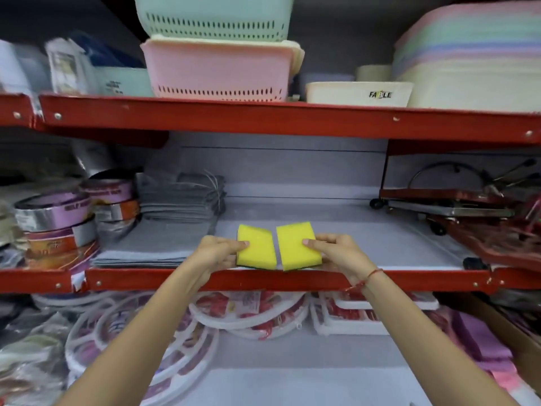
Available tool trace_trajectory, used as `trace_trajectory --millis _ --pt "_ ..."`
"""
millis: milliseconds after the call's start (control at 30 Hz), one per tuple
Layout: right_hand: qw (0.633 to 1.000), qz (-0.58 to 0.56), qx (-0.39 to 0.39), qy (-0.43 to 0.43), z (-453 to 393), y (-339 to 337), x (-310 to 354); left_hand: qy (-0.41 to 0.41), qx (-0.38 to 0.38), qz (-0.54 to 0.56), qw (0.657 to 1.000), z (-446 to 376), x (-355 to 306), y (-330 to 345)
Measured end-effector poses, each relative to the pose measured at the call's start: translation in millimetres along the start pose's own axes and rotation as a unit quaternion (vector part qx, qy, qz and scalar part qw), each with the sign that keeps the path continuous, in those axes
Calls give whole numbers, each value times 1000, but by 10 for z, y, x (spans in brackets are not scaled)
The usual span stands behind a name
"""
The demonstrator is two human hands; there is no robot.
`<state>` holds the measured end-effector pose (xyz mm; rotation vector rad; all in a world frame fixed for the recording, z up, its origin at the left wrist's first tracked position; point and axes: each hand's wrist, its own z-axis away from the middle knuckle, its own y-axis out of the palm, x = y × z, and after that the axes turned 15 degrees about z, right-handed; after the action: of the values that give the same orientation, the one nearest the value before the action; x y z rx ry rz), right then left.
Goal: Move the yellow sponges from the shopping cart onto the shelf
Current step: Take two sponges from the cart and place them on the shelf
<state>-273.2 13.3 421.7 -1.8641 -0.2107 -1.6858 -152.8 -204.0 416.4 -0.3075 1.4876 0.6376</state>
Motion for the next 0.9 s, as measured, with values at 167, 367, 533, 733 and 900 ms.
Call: trace_trajectory --millis 167,367,533,733,900 --pt "991 122 -33 34 -525 -63 -149 -20 -19 -30 999 -296 66 196" --pt "979 189 -49 58 -829 -28 -339 -35 -48 -81 995 -517 221 341" --pt "950 287 -94 77 -776 -28 -349 10 -73 -190 979 -573 293 353" --pt "925 340 -157 65 -607 61 -300 47 -93 -285 953 -466 245 380" --pt "916 291 -270 -54 -205 285 -292 196 -136 -268 934 -230 321 334"
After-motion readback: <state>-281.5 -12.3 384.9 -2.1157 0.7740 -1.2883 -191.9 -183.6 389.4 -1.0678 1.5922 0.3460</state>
